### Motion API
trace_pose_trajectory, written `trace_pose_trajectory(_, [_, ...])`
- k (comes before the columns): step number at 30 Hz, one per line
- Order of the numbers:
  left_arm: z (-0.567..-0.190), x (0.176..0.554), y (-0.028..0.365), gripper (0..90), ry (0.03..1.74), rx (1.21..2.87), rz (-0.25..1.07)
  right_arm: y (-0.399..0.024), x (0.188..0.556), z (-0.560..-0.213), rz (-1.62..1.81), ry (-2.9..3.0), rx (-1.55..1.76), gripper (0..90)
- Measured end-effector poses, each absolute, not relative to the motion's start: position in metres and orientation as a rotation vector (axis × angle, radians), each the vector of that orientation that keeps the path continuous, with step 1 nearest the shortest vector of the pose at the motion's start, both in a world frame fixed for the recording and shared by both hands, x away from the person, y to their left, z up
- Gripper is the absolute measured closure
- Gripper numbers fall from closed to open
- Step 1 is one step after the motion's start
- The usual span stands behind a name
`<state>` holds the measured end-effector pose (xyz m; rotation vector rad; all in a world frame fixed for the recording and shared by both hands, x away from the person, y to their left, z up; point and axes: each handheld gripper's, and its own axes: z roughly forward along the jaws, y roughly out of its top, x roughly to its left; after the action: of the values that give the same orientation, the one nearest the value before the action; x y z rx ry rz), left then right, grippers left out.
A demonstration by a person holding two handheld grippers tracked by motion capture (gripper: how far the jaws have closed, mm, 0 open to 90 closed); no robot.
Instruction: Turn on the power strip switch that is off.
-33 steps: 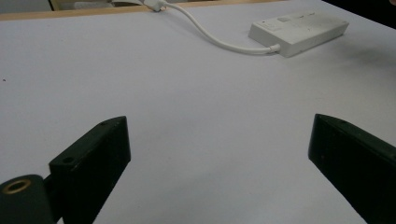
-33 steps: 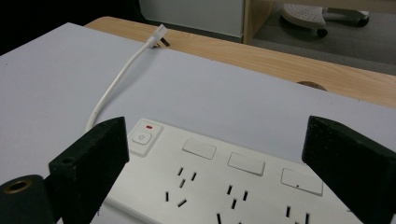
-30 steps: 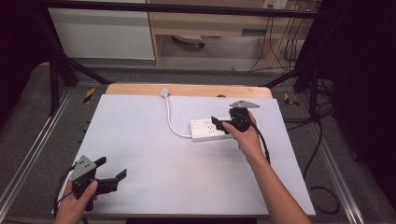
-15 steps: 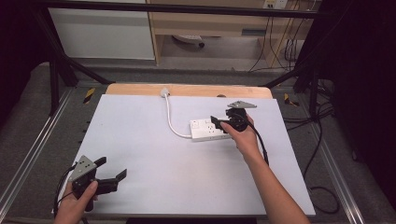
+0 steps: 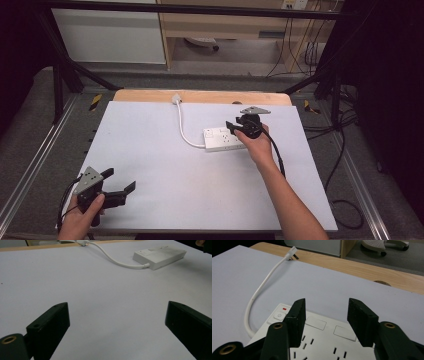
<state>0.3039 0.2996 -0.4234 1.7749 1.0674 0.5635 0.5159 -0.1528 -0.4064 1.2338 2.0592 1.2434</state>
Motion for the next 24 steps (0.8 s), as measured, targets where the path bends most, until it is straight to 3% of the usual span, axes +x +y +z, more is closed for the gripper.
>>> trace_pose_trajectory(24, [-0.424, 0.304, 0.299, 5.9, 1.063, 1.782, 0.562, -0.147, 0.523, -0.421, 1.214, 2.072, 1.193, 78.6])
